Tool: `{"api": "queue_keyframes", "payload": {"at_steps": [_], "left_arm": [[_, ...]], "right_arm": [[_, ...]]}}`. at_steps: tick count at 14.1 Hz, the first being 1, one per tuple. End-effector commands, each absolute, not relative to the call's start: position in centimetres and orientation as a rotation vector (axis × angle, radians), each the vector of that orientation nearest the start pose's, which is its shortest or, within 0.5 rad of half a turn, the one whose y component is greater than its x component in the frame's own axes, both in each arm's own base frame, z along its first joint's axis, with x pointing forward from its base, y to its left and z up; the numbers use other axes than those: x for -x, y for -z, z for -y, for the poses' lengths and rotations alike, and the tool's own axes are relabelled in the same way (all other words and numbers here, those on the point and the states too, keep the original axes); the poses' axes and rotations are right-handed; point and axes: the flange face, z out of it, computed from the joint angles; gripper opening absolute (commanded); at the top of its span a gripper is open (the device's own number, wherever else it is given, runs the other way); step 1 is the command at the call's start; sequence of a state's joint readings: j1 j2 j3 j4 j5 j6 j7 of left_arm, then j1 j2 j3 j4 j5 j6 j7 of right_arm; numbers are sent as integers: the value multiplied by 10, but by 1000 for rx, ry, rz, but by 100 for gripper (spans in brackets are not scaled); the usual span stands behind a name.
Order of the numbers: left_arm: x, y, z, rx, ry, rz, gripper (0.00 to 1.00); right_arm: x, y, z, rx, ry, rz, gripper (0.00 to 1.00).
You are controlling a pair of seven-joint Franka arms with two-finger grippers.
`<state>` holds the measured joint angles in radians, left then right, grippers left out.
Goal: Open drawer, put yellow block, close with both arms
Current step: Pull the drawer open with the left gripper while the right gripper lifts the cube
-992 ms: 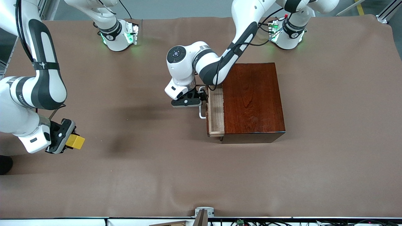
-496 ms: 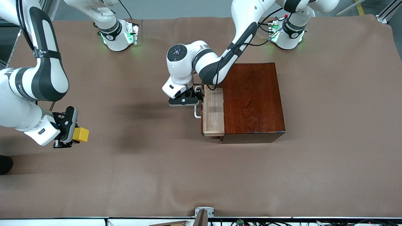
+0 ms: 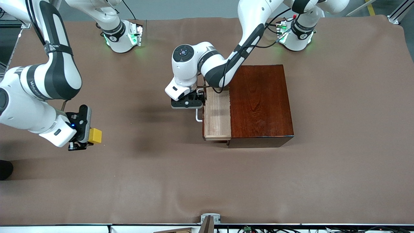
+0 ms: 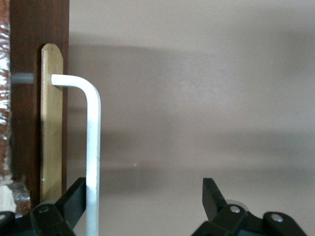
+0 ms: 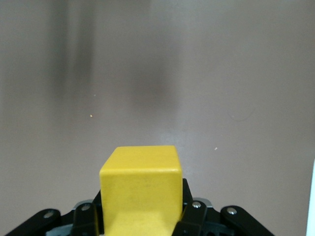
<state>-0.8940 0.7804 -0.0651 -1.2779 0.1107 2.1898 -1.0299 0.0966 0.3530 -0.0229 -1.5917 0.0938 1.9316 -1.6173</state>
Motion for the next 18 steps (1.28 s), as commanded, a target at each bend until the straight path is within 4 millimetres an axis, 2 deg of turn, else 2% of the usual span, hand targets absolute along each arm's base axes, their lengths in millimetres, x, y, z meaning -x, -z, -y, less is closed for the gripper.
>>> {"api": "queue_keyframes", "payload": {"at_steps": [1, 9, 12, 16, 18], "left_arm": [[-446, -297, 635, 3323, 219, 96, 100], [-448, -305, 642, 3381, 243, 116, 100], [-445, -308, 646, 3398, 246, 108, 100], [-444, -324, 651, 3423, 266, 104, 100], [-448, -331, 646, 3406, 258, 117, 100]], "right_arm": [[-654, -434, -59, -2160, -44, -2390, 0], [-651, -438, -76, -2160, -36, -2396, 0], [-649, -443, -76, -2156, -42, -2396, 0], [-647, -445, -77, -2155, -35, -2403, 0], [-645, -446, -87, -2137, -35, -2417, 0]]}}
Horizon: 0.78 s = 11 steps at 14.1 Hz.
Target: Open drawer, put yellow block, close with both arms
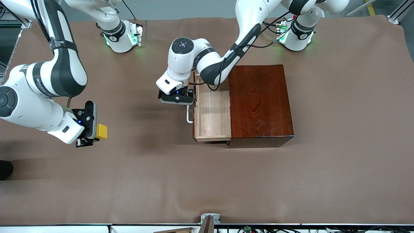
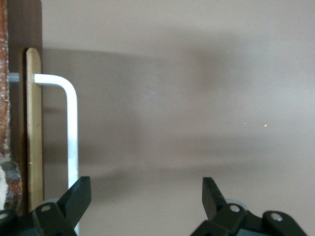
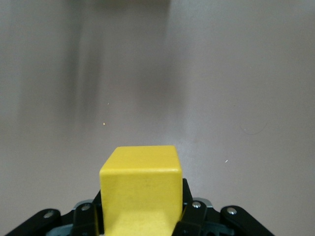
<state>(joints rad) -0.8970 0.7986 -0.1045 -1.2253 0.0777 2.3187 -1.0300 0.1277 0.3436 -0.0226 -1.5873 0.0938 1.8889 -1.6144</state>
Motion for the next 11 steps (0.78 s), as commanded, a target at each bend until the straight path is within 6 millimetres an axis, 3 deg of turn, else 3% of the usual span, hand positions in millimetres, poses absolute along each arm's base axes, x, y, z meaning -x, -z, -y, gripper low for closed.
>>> {"api": "queue_keyframes", "payload": {"at_steps": [1, 3, 5, 7, 8, 9, 11], "left_arm": [[-455, -342, 636, 3374, 242, 135, 100], [-477, -393, 602, 3316, 220, 204, 100], [-499, -472, 549, 3273, 240, 297, 100], [-523, -521, 487, 3205, 206, 432, 100], [-534, -553, 450, 3184, 216, 511, 100], [-547, -572, 404, 3139, 187, 587, 100], [-552, -605, 333, 3097, 84, 486, 100]], "right_arm": [[-645, -445, -92, -2129, -33, -2427, 0], [-643, -447, -105, -2120, -34, -2429, 0], [-641, -447, -121, -2122, -37, -2424, 0], [-637, -449, -149, -2149, -41, -2397, 0], [-631, -450, -176, -2131, -38, -2409, 0], [-625, -455, -207, -2085, -51, -2438, 0], [-614, -464, -262, -2049, -82, -2452, 0]]}}
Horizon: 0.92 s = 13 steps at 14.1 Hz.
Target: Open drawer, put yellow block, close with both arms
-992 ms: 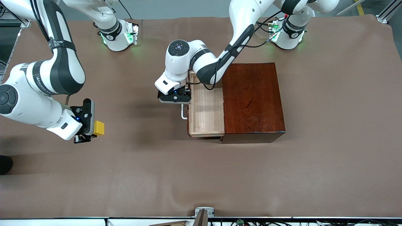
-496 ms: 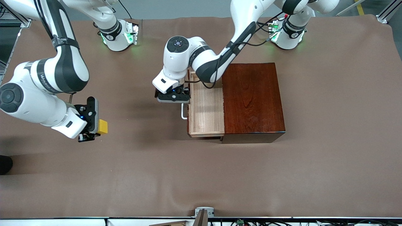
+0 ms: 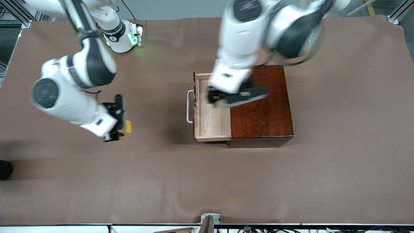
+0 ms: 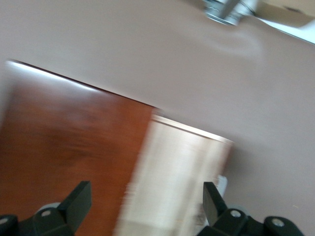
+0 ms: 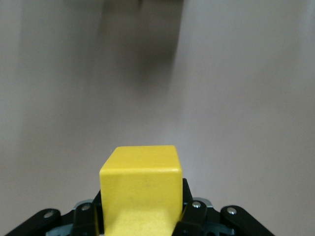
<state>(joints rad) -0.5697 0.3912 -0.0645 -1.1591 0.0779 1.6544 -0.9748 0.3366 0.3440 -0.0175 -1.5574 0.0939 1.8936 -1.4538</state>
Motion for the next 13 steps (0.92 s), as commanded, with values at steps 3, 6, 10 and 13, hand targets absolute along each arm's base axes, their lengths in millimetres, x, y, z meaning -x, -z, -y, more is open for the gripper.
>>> {"api": "queue_keyframes", "payload": {"at_steps": [3, 6, 10, 13], "left_arm": [[-557, -634, 250, 3079, 16, 363, 100], [-555, -633, 178, 3117, -75, 427, 100], [-563, -614, 101, 3165, -53, 327, 100], [-569, -603, 58, 3196, -51, 182, 100]], "right_arm": [[-591, -450, -340, -2102, -97, -2404, 0], [-571, -420, -396, -2191, -60, -2358, 0], [-544, -398, -467, -2193, -84, -2369, 0], [-525, -381, -509, -2139, -102, -2412, 0]]}}
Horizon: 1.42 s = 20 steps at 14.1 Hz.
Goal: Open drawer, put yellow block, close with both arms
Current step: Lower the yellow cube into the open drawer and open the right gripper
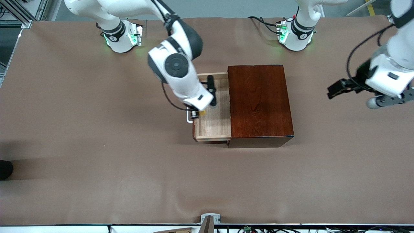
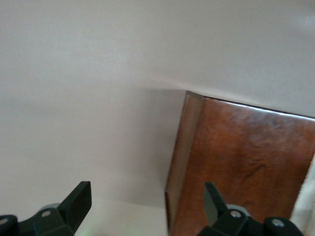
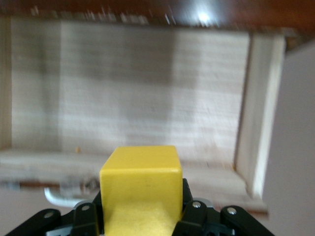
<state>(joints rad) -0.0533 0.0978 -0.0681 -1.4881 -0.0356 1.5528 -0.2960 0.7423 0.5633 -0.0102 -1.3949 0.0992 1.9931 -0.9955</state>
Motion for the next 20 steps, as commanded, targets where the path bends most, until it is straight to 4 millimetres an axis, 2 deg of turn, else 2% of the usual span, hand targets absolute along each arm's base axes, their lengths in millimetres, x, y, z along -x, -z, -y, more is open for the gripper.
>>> {"api": "queue_keyframes", "payload": {"at_steps": [1, 4, 7, 8, 9, 10, 13, 15, 18, 20], "left_arm": [[-570, -603, 52, 3199, -42, 141, 100], [-570, -605, 47, 3189, -27, 74, 100], [-570, -608, 49, 3179, -14, -18, 100], [-570, -610, 51, 3179, -9, -23, 100], [-570, -610, 51, 3179, -9, -21, 100], [-569, -610, 52, 3179, -12, -16, 100], [-570, -608, 54, 3177, -17, -16, 100], [-570, -608, 54, 3174, -16, -13, 100], [-571, -609, 53, 3173, -11, -11, 100], [-572, -611, 53, 3175, -4, -4, 100]], "right_arm": [[-517, -375, -519, -2137, -103, -2408, 0], [-501, -350, -544, -2096, -117, -2421, 0], [-497, -330, -548, -2091, -81, -2418, 0], [-496, -326, -551, -2079, -92, -2419, 23], [-494, -326, -554, -2077, -111, -2415, 82], [-495, -327, -554, -2096, -118, -2397, 100], [-501, -339, -547, -2116, -126, -2380, 100], [-505, -374, -535, -2133, -138, -2363, 100], [-522, -418, -490, -2272, -46, -2199, 100], [-541, -443, -449, -2398, 9, -2013, 100]]}}
